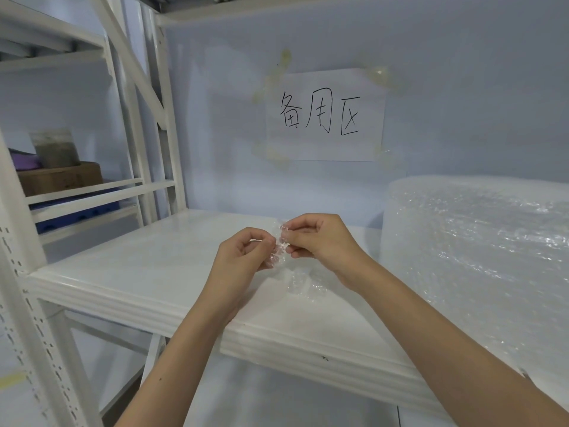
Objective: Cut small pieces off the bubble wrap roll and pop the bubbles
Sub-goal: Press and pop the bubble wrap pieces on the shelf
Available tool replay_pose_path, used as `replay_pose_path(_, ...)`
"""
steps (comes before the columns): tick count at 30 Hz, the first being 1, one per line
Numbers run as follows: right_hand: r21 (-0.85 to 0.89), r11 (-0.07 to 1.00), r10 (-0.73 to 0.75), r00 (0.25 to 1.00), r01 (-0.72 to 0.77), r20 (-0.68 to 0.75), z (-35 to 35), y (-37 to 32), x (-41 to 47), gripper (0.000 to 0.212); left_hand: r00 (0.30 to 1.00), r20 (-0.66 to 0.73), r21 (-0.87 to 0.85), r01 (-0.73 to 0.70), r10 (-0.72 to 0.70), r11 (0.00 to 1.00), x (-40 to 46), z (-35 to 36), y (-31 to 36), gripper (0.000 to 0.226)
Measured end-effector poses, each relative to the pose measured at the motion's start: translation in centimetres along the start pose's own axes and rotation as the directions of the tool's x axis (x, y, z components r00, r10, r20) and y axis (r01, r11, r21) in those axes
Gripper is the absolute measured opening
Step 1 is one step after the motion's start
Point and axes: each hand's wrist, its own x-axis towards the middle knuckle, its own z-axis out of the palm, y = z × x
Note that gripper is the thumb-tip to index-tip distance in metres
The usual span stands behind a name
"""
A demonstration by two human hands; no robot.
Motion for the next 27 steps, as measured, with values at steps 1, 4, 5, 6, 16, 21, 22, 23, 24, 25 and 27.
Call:
replay_pose_path(1, 0.000, 1.000, 0.002, 1.000, -0.002, -0.002, 0.01, -0.01, 0.02, 0.006, 1.000, -0.002, -0.001, -0.002, 0.002, 1.000, 0.01, 0.00, -0.02, 0.007)
replay_pose_path(4, -0.022, 1.000, 0.012, 1.000, -0.012, -0.004, 0.00, -0.06, 0.01, 0.008, 1.000, -0.011, -0.007, -0.010, 0.010, 1.000, -0.05, 0.05, 0.03, 0.008)
replay_pose_path(5, -0.034, 0.999, 0.019, 1.000, -0.019, -0.004, 0.00, -0.07, 0.00, 0.012, 1.000, -0.014, -0.008, -0.011, 0.011, 1.000, -0.07, 0.04, 0.03, 0.008)
replay_pose_path(6, -0.045, 0.999, 0.030, 1.000, -0.030, -0.005, -0.01, -0.06, -0.03, 0.015, 1.000, -0.018, -0.010, -0.009, 0.009, 1.000, -0.08, 0.05, 0.02, 0.008)
replay_pose_path(16, -0.109, 0.994, 0.002, 0.998, -0.009, -0.062, -0.07, -0.05, -0.05, 0.021, 1.000, 0.009, 0.007, -0.005, 0.005, 1.000, 0.04, 0.04, -0.26, 0.008)
replay_pose_path(21, -0.115, 0.993, -0.017, 0.997, 0.008, -0.077, -0.45, 0.17, 0.17, 0.013, 0.999, 0.035, 0.019, 0.001, -0.002, 1.000, 0.10, -0.03, -0.41, 0.008)
replay_pose_path(22, -0.104, 0.994, -0.016, 0.997, 0.008, -0.077, -0.46, 0.15, 0.16, 0.013, 0.999, 0.039, 0.014, 0.001, -0.002, 1.000, 0.08, -0.03, -0.41, 0.008)
replay_pose_path(23, -0.092, 0.996, -0.014, 0.997, 0.007, -0.077, -0.45, 0.12, 0.15, 0.013, 0.999, 0.041, 0.008, 0.002, -0.002, 1.000, 0.06, -0.03, -0.42, 0.008)
replay_pose_path(24, -0.078, 0.997, -0.012, 0.997, 0.006, -0.077, -0.47, 0.11, 0.14, 0.011, 0.999, 0.043, 0.005, 0.003, -0.003, 1.000, 0.04, -0.01, -0.40, 0.008)
replay_pose_path(25, -0.063, 0.998, -0.009, 0.997, 0.004, -0.077, -0.48, 0.10, 0.14, 0.010, 0.999, 0.043, 0.002, 0.004, -0.004, 1.000, 0.01, 0.01, -0.38, 0.008)
replay_pose_path(27, -0.030, 1.000, -0.003, 0.997, 0.001, -0.072, -0.53, 0.05, 0.08, 0.007, 0.999, 0.042, -0.009, 0.014, -0.014, 1.000, -0.02, 0.13, -0.25, 0.011)
